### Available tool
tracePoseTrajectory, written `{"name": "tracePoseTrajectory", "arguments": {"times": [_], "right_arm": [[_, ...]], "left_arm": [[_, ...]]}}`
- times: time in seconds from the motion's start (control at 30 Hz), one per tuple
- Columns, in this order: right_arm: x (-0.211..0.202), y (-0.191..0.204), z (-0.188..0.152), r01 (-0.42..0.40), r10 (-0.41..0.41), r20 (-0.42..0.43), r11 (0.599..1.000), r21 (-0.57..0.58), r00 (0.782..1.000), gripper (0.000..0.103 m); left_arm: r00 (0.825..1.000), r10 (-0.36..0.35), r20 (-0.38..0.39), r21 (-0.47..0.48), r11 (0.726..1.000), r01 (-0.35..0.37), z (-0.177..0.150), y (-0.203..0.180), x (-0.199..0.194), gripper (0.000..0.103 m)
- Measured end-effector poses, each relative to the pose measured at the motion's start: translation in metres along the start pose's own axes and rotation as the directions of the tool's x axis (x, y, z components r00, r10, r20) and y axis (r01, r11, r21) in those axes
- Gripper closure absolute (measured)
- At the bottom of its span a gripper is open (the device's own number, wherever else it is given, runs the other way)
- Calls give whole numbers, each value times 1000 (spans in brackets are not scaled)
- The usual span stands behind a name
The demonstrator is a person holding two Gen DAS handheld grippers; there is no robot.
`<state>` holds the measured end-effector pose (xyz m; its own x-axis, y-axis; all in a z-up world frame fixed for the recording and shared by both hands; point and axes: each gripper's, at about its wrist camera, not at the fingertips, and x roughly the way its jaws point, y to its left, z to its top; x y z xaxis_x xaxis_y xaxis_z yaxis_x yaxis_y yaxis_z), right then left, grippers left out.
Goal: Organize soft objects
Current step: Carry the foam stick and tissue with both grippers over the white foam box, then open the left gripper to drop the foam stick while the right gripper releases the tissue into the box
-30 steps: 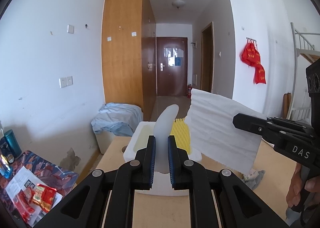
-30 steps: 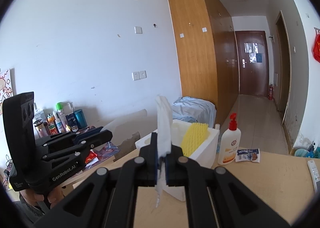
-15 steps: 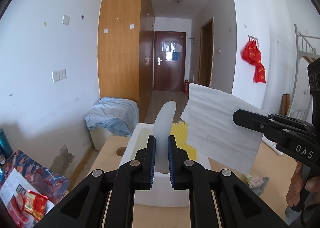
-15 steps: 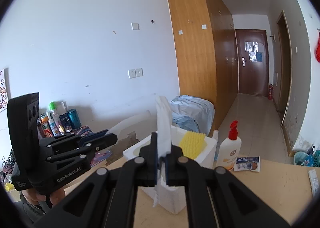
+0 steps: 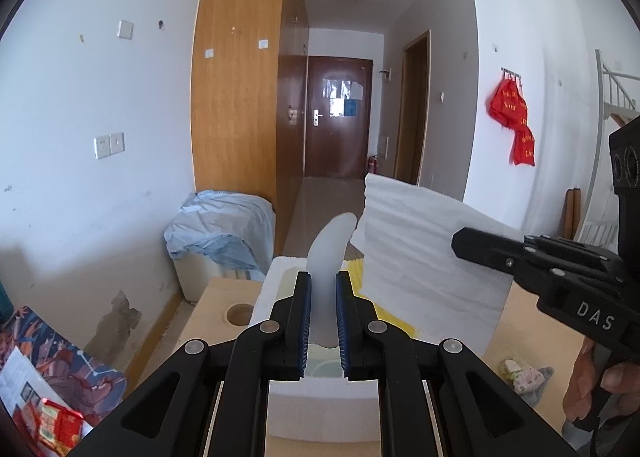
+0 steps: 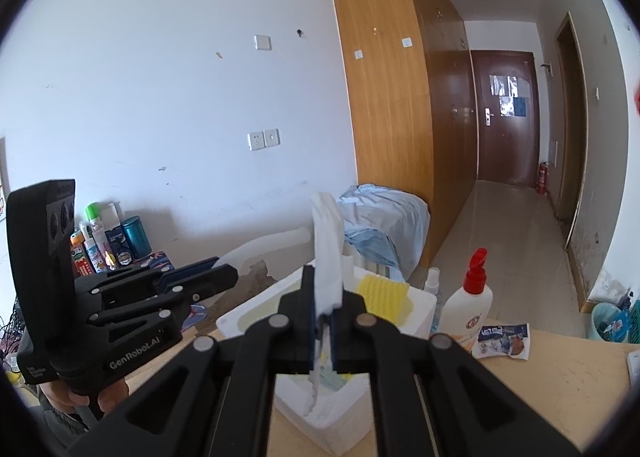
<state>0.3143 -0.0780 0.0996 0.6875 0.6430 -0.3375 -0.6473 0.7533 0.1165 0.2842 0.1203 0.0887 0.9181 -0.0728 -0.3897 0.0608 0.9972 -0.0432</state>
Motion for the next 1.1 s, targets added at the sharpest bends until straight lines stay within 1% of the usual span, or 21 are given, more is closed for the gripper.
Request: {"name": "tracePoseTrajectory", "arguments": {"times": [0.2,0.47,0.67,0.73,0.77,0.8,0.87,0.9,0.93,0.97,1.0,1.03,1.1], "right_arm": [[16,-6,-2,0,0,-16,1000,13,1000,95],[27,-13,-3,6,-5,-26,1000,25,1000,95],[31,-18,-5,20,-18,-37,999,32,999,95],[31,-19,-5,22,-21,-37,999,35,999,95],[31,-20,-4,23,-21,-37,999,35,999,95],[31,-20,-4,23,-22,-36,999,35,999,95],[31,-21,-3,24,-23,-37,999,36,999,95],[32,-21,-3,24,-22,-37,999,36,999,95],[32,-20,-3,24,-23,-38,999,35,999,95],[32,-20,-4,25,-23,-37,999,35,999,95],[32,-20,-4,24,-22,-38,999,34,999,95],[32,-20,-4,23,-22,-38,999,34,999,95],[33,-19,-4,23,-21,-39,999,32,999,95]], "left_arm": [[1000,-12,-23,-12,1000,11,2,6,23,90],[998,-30,-53,-26,999,29,0,11,48,90],[996,-33,-78,-10,999,32,-3,8,64,90],[996,-29,-86,1,1000,29,-6,6,67,83],[996,-26,-85,1,1000,26,-6,6,67,83],[996,-24,-81,-2,1000,24,-7,7,66,80],[997,-22,-70,-18,1000,21,-6,10,64,79],[997,-19,-68,-19,1000,18,-6,12,63,74],[998,-15,-66,-21,1000,13,-6,13,62,60],[998,-10,-60,-23,1000,8,-6,14,61,51],[999,-1,-48,-29,1000,-1,-7,16,58,32],[999,9,-36,-33,999,-11,-7,16,56,21],[999,32,-16,-28,999,-33,-7,17,51,18]]}}
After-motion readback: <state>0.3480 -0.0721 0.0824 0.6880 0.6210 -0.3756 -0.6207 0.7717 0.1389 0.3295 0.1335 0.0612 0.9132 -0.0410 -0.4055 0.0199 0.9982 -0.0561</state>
